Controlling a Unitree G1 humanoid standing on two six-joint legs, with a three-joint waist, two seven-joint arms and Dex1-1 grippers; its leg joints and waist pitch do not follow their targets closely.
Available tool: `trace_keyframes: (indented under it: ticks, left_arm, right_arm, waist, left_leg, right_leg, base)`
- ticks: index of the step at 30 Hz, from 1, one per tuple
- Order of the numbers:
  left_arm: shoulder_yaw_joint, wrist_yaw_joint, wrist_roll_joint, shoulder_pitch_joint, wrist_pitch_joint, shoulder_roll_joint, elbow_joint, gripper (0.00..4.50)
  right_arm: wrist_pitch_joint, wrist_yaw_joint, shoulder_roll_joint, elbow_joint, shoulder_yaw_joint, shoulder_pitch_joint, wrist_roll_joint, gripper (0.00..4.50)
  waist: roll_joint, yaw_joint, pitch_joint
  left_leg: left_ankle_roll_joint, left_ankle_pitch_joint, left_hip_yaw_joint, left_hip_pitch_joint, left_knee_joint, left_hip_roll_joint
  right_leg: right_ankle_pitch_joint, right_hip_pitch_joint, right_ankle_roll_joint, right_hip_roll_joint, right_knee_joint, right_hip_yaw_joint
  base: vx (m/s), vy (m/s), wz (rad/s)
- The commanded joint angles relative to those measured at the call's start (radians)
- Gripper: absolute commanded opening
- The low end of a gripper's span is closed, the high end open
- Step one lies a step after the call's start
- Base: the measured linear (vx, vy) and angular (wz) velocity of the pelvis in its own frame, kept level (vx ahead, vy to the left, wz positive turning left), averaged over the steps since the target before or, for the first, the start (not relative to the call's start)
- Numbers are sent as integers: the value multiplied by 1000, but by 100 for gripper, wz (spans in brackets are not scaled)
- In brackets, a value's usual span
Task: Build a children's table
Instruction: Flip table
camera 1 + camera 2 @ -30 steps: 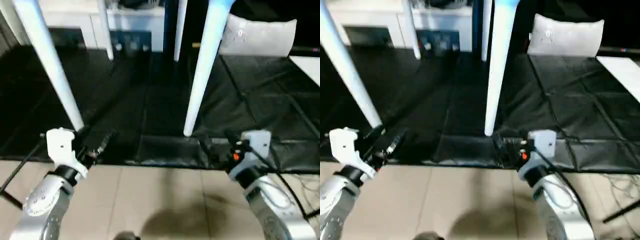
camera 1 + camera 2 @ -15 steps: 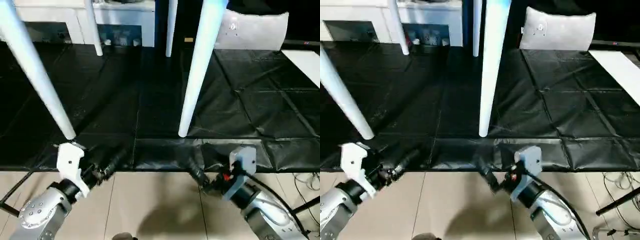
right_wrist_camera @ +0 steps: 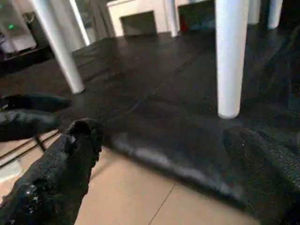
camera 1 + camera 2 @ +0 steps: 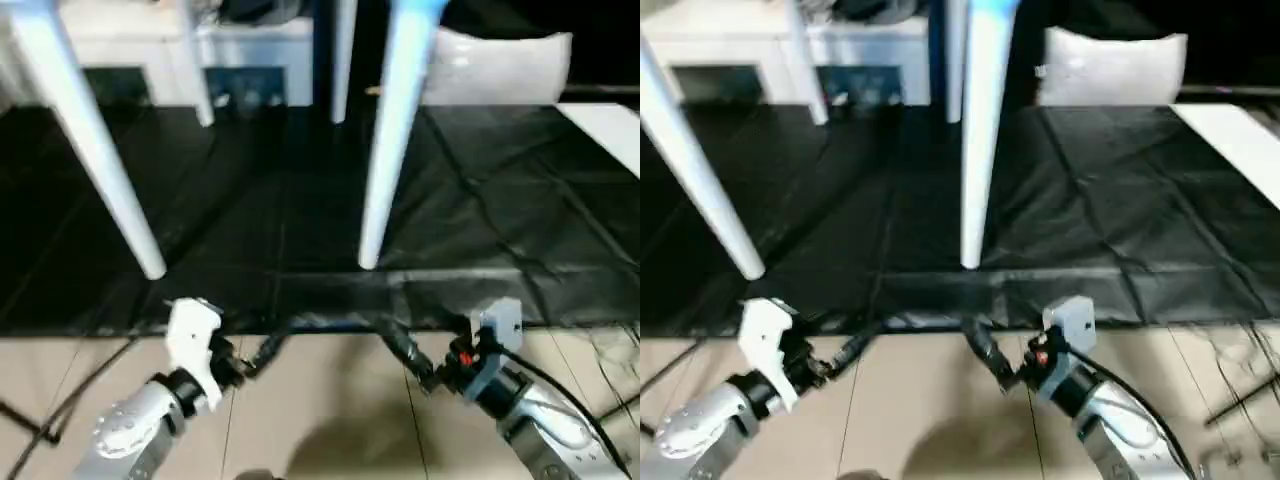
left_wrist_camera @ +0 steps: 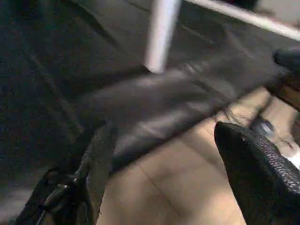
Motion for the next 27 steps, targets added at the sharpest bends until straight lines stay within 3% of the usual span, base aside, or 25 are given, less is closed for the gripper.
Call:
trace_keyframes:
  ticks: [1,2,3,4,5,6,7,9,10,12,13,14,15,16,17,18,19,21,22,23,24,25,26,27]
  left_arm:
    - [-1,11,25,19,25,23,18,389]
    - [12,25,22,33,26,20,27,400]
    - [21,32,17,41,26,16,32,405]
    - [32,21,3,60,14,17,36,405]
    - [42,9,-9,73,5,20,39,409]
    - [46,-4,1,98,-10,36,38,419]
    - [52,-11,1,108,-13,44,37,444]
    - [75,-8,-11,131,18,55,32,447]
    - [94,9,-2,164,54,75,34,449]
    - [100,14,6,178,59,84,40,449]
    - [106,45,27,191,78,85,80,449]
    - [106,48,33,188,75,86,110,449]
    - [106,48,34,187,73,87,119,449]
    - [113,44,25,163,53,72,184,449]
    - [119,49,22,137,43,61,239,449]
    - [111,76,56,89,44,63,331,449]
    - [106,83,72,75,44,68,359,449]
    - [82,63,89,40,43,74,430,449]
    - [69,60,99,11,50,67,495,449]
    - [56,62,112,-16,52,62,554,449]
    - [46,72,131,-49,34,50,633,449]
    - [42,98,153,-91,3,32,726,449]
    - [54,142,168,-140,-38,3,831,449]
    - [65,171,177,-180,-74,-19,915,449]
  right_arm:
    - [9,39,-18,21,15,-14,11,450]
    - [12,72,-30,45,32,-22,12,450]
    - [14,93,-36,60,44,-26,14,450]
    - [21,134,-47,87,68,-36,17,450]
    - [25,156,-51,101,87,-42,17,450]
    - [28,195,-62,138,108,-58,11,450]
    - [30,207,-64,151,118,-66,8,450]
    - [28,232,-70,192,133,-90,-8,450]
    - [24,256,-77,245,153,-117,-34,450]
    - [25,259,-76,270,161,-128,-45,450]
    - [36,264,-66,339,170,-150,-53,450]
    - [41,257,-55,374,174,-160,-57,450]
    - [43,254,-52,383,176,-164,-58,450]
    - [32,233,-29,453,186,-177,-78,450]
    - [19,211,-9,509,195,-188,-99,450]
    - [-3,162,17,592,212,-203,-143,450]
    - [-12,144,24,616,218,-208,-160,450]
    - [-39,145,44,684,230,-213,-174,450]
    - [-51,127,61,735,233,-217,-183,450]
    - [-61,106,76,778,232,-222,-192,450]
    - [-78,73,95,833,225,-230,-202,450]
    - [-76,24,117,889,208,-238,-204,450]
    - [-98,-20,135,959,200,-254,-218,450]
    - [-123,-47,149,1021,193,-271,-232,450]
  waist:
    - [-41,0,-20]
    - [-49,-2,-20]
    - [-28,2,-32]
    - [-30,-5,-21]
    - [-55,1,-31]
    - [-67,-1,-17]
    - [-56,4,-25]
    - [-67,6,-23]
    - [-69,8,-15]
    - [-89,11,-10]
    - [-90,16,-5]
    - [-106,17,0]
    - [-102,22,0]
    - [-109,30,-1]
    - [-106,34,-2]
    - [-93,38,-5]
    - [-103,36,-6]
    - [-98,43,-10]
    - [-100,43,-16]
    - [-82,45,-19]
    - [-97,40,-19]
    - [-92,40,-18]
    - [-79,34,-25]
    - [-79,29,-21]
  left_leg:
    - [-54,-612,-58,8,-100,78]
    - [-34,-539,-56,2,-90,77]
    - [-30,-480,-60,-8,-92,79]
    - [-26,-491,-57,-12,-101,81]
    - [-19,-458,-56,-9,-96,85]
    - [-17,-470,-53,-9,-100,86]
    - [-19,-471,-55,-4,-97,89]
    - [-36,-493,-52,3,-104,96]
    - [-46,-522,-53,7,-110,98]
    - [-44,-518,-48,7,-112,95]
    - [-45,-508,-47,7,-115,99]
    - [-41,-494,-43,8,-116,97]
    - [-38,-488,-44,7,-116,94]
    - [-34,-458,-41,11,-113,96]
    - [-33,-421,-40,7,-115,96]
    - [-40,-414,-41,9,-115,98]
    - [-46,-399,-35,15,-114,95]
    - [-40,-378,-37,8,-114,98]
    - [-23,-312,-38,-2,-113,100]
    - [-19,-287,-36,0,-110,99]
    - [2,-239,-29,2,-106,95]
    - [12,-229,-27,-2,-106,96]
    - [16,-213,-24,1,-100,97]
    - [20,-212,-22,-1,-100,93]
  right_leg:
    - [-623,-8,-48,-131,-123,74]
    - [-673,-5,-48,-140,-129,71]
    - [-608,8,-60,-141,-115,75]
    - [-585,-2,-61,-123,-119,68]
    - [-546,0,-76,-130,-112,72]
    - [-564,-9,-82,-128,-117,72]
    - [-544,-9,-96,-131,-113,75]
    - [-471,-15,-116,-121,-108,78]
    - [-423,-20,-134,-115,-99,79]
    - [-406,-22,-136,-116,-97,84]
    - [-368,-25,-141,-114,-96,86]
    - [-340,-28,-145,-111,-93,88]
    - [-348,-26,-144,-114,-90,89]
    - [-340,-26,-142,-119,-93,93]
    - [-298,-23,-152,-118,-89,92]
    - [-266,-24,-158,-117,-85,92]
    - [-214,-30,-166,-111,-84,92]
    - [-184,-18,-176,-118,-76,94]
    - [-106,-5,-190,-119,-66,93]
    - [-66,-8,-199,-118,-63,94]
    - [-8,-8,-216,-114,-61,94]
    - [-10,-5,-229,-119,-61,95]
    - [21,-4,-244,-119,-59,95]
    - [17,-6,-250,-118,-62,95]
  base:
    - [0,0,0]
    - [0,0,0]
    - [0,0,0]
    - [0,0,0]
    - [0,0,0]
    - [0,0,0]
    - [0,0,0]
    - [0,0,0]
    - [0,0,0]
    - [0,0,0]
    - [0,0,0]
    - [0,0,0]
    - [0,0,0]
    - [0,0,0]
    - [0,0,0]
    - [0,0,0]
    - [0,0,0]
    - [0,0,0]
    - [70,-22,-5]
    - [70,-22,-5]
    - [54,-16,-4]
    - [0,0,0]
    - [0,0,0]
    - [0,0,0]
